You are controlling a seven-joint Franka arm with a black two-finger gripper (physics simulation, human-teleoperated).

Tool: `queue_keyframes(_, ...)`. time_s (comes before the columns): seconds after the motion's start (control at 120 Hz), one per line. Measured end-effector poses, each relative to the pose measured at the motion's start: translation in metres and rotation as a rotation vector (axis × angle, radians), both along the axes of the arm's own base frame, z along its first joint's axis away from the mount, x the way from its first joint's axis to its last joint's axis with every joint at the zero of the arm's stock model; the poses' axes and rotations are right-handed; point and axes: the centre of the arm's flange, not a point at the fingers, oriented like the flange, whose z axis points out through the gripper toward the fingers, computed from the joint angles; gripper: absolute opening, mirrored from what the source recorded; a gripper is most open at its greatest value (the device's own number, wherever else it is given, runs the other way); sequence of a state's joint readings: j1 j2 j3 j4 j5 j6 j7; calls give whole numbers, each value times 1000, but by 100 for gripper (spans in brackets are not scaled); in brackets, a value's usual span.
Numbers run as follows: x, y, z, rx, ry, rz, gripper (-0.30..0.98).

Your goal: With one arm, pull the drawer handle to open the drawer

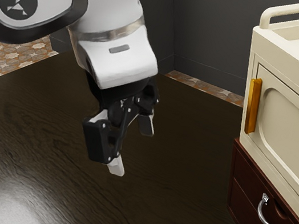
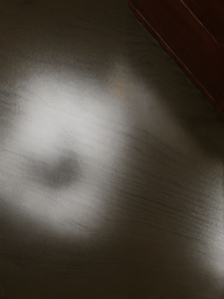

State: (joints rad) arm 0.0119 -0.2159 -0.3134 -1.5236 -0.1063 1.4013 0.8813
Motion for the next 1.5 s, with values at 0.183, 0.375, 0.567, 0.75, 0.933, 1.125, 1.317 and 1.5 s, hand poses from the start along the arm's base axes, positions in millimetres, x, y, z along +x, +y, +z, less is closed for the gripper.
queue_keyframes(0.183,-6,-47,-17,3,-41,-225,68)
queue_keyframes(0.375,-1,-52,-10,-5,-104,-338,69)
queue_keyframes(0.567,8,-70,-26,-6,-95,-452,69)
queue_keyframes(0.75,24,-80,-48,-9,-80,-537,69)
queue_keyframes(0.933,24,-90,-57,-10,-83,-639,69)
queue_keyframes(1.125,12,-96,-79,11,-79,-719,69)
queue_keyframes(1.317,5,-102,-100,22,-123,-771,69)
queue_keyframes(1.5,17,-108,-113,3,-204,-796,69)
